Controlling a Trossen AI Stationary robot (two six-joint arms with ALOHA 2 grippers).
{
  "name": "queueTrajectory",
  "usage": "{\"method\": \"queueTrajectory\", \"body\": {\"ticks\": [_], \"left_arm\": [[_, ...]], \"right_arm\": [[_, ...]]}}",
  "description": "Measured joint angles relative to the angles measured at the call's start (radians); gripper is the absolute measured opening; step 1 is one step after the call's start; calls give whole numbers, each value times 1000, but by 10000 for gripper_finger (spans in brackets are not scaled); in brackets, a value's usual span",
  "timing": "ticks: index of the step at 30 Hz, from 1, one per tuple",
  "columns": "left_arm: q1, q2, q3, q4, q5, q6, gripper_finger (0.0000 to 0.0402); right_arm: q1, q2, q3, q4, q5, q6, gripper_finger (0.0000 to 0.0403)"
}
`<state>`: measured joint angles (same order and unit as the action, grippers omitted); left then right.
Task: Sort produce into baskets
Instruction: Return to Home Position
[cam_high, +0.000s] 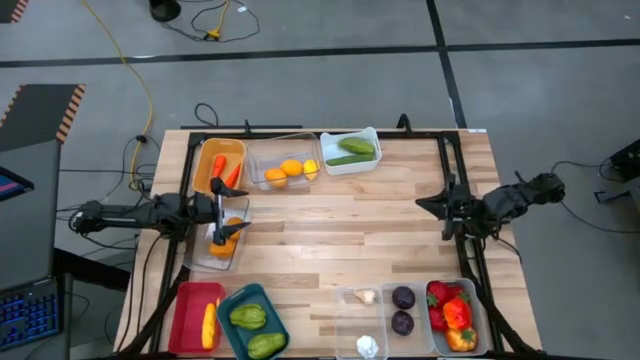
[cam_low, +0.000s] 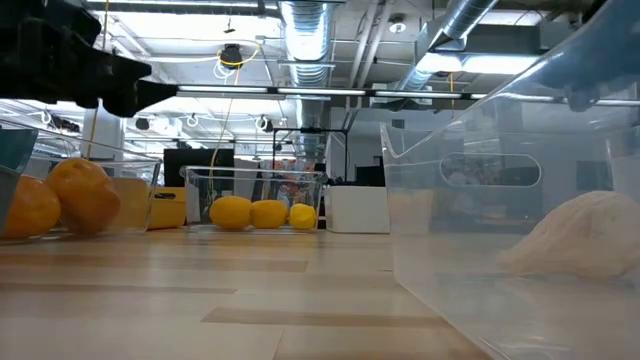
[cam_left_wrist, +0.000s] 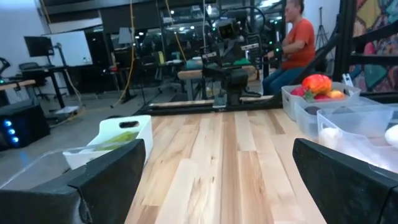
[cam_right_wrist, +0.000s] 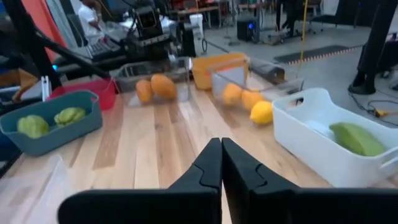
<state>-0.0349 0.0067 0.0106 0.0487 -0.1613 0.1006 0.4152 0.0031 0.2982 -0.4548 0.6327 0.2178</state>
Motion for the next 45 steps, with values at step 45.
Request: {"method": "queueTrajectory", "body": {"ticks": [45], "left_arm": [[30,-1,-2,-8,63,32,396]], "right_arm": [[-338,0,-282,506,-405,-280,33]]}}
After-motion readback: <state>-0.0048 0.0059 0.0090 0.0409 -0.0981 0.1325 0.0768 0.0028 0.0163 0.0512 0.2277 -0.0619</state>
